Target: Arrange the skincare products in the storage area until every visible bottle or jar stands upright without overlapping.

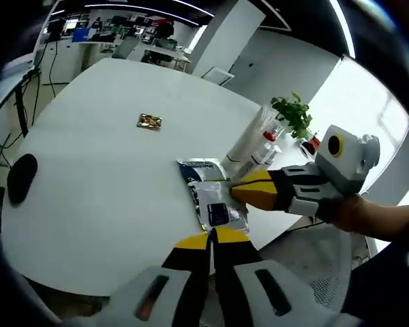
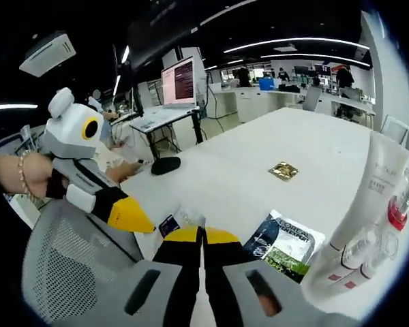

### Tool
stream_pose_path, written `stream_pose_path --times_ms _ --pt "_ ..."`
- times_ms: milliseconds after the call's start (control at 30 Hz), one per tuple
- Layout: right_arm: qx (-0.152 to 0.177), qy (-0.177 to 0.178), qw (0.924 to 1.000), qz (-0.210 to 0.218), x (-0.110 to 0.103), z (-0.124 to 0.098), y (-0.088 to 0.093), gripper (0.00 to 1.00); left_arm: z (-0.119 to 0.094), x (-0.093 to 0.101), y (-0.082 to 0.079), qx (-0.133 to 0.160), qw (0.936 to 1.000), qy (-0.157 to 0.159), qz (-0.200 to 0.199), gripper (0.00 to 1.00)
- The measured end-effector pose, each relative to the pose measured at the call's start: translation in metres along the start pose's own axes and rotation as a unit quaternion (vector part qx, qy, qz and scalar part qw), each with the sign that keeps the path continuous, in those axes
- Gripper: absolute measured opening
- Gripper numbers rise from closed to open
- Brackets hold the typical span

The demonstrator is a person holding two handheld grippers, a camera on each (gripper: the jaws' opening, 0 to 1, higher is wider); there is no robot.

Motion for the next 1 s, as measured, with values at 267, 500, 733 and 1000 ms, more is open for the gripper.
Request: stream_pose_path --times_ms 267,500,733,1000 --pt "-0.036 -0.007 0.9987 -0.035 0.001 0.018 0.013 0.01 0.013 -0.012 0.010 -0.032 0.9989 -0.024 0.023 0.00" --pt "-0.065 -0.012 0.9971 -0.039 0.007 0.040 0.027 0.01 0.030 -0.031 0.012 -0.061 0.9972 -0.031 0.030 0.00" --pt "-0.082 -0.011 0.9961 -0.029 0.015 0.059 0.044 0.01 0.045 -0.042 0.014 -0.089 0.9945 -0.044 0.033 0.00" --pt "-0.101 -0.016 0.9935 -0.051 0.018 0.074 0.055 0.01 0.060 -0.056 0.019 -0.104 0.9919 -0.061 0.039 0.00"
Point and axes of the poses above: the point that each gripper's makers call its tool centre point, and the gripper's own axes: z roughly forward along the fingers, x roughly to its right, y roughly out of its underside, the point moved 2 cm from there along -z, roughly backward along the fingers, and after that the axes turned 7 degrees about -z, right-handed, at the moved point
